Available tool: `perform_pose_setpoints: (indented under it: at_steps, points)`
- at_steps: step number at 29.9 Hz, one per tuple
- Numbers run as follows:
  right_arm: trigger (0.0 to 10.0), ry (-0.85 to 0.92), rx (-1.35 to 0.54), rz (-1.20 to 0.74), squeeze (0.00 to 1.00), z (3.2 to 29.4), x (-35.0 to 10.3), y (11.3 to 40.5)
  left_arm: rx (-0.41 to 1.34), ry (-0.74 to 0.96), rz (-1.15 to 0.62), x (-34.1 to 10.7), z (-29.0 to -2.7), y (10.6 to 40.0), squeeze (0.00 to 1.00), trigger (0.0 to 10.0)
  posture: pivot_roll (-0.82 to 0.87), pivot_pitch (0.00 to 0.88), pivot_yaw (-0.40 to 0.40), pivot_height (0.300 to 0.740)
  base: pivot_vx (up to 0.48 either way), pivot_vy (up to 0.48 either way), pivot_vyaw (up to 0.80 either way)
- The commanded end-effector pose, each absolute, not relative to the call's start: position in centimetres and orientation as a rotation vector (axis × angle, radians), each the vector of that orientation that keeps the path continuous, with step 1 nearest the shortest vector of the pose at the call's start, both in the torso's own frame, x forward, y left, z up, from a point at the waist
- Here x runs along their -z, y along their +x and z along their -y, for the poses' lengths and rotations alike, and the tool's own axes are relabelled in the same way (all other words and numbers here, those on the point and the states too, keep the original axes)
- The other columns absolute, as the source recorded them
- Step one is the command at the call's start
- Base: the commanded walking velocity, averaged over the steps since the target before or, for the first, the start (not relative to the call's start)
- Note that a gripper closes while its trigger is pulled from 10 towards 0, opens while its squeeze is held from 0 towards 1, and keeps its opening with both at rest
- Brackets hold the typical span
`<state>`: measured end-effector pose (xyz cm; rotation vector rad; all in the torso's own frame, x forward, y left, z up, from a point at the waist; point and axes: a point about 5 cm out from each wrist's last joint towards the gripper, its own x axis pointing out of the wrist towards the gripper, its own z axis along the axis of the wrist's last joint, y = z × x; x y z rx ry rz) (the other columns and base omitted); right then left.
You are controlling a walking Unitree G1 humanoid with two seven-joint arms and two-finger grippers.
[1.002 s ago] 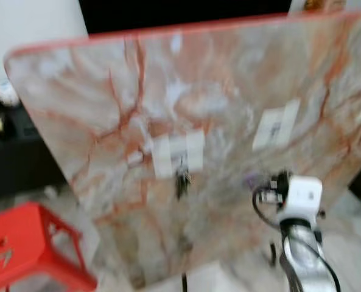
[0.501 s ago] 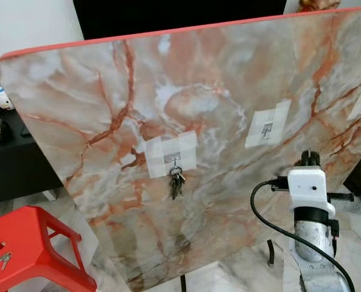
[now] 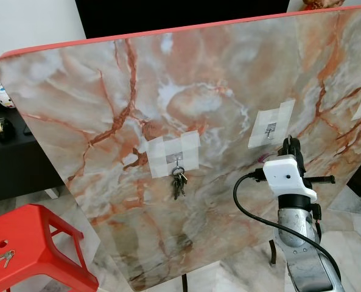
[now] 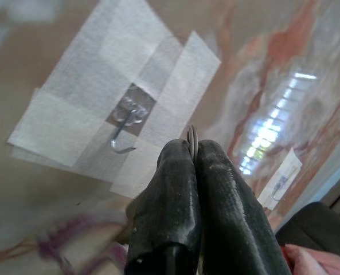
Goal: Hang keys on a hook
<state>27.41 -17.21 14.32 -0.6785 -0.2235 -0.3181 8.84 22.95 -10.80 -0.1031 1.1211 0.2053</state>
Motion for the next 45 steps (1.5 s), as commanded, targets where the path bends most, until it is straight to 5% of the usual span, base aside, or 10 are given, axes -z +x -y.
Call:
perform_pose_setpoints:
  at_steps: [1,45]
  points:
    - [10.0,-0.697,0.303,0.214,0.0,17.0,-14.2,27.7,-0.199,-0.103,-1.129,10.9,-22.9,8.6,0.0,10.0,-0.17,0.0,-0.001,0.74,0.0,0.0,0.0]
    - [10.0,-0.765,0.203,0.244,0.0,15.9,-14.4,29.3,-0.188,-0.107,-1.118,10.8,-22.9,8.7,0.0,10.0,-0.16,0.0,-0.008,0.74,0.0,0.0,0.0]
